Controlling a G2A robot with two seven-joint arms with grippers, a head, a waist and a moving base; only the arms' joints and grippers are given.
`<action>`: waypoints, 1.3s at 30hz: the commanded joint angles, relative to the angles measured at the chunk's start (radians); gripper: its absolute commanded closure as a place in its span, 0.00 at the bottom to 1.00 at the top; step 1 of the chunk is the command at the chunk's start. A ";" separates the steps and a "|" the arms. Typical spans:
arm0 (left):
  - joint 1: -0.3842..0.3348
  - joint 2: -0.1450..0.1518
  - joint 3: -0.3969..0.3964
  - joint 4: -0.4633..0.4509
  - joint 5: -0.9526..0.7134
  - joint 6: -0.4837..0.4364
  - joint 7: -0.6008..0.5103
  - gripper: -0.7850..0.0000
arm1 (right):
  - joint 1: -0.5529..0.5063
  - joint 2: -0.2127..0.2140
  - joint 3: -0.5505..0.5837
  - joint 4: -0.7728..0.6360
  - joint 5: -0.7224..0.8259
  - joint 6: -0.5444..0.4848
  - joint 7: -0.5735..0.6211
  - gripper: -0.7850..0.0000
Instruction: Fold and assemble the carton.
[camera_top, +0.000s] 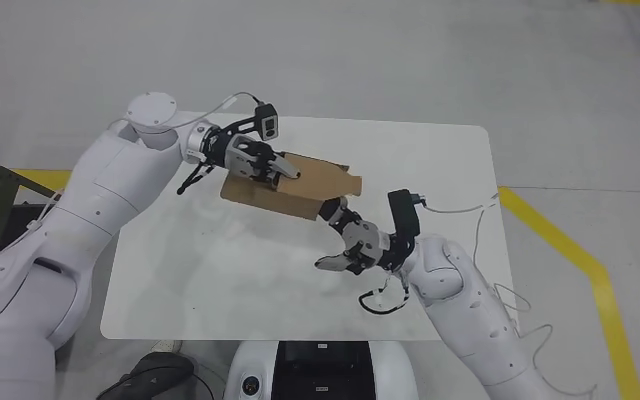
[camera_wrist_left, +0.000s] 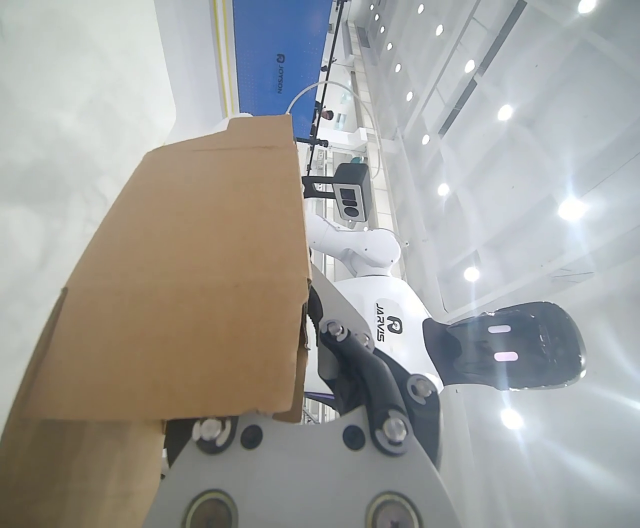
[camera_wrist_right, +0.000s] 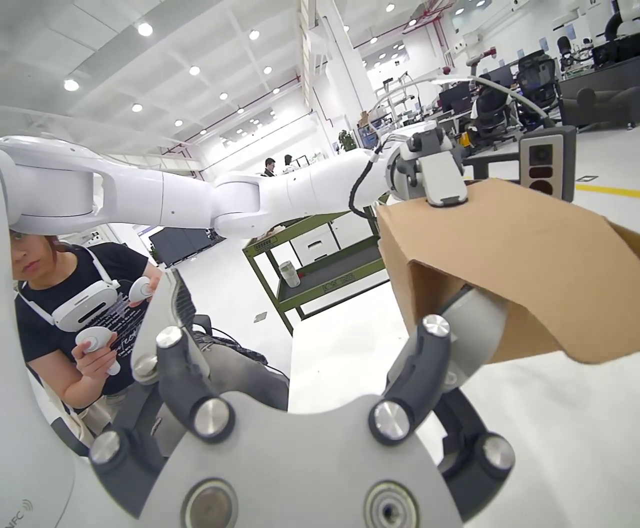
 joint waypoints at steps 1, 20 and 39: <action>-0.003 -0.002 0.001 -0.002 0.016 0.010 0.000 1.00 | 0.004 0.005 -0.010 -0.007 0.007 0.000 0.011 0.00; -0.005 -0.010 0.011 -0.050 0.006 0.015 0.000 1.00 | 0.077 0.041 -0.125 0.020 0.176 0.000 0.100 0.00; 0.017 0.043 -0.003 -0.063 -0.062 0.002 0.000 1.00 | 0.016 0.086 0.020 0.016 0.189 0.000 0.000 0.00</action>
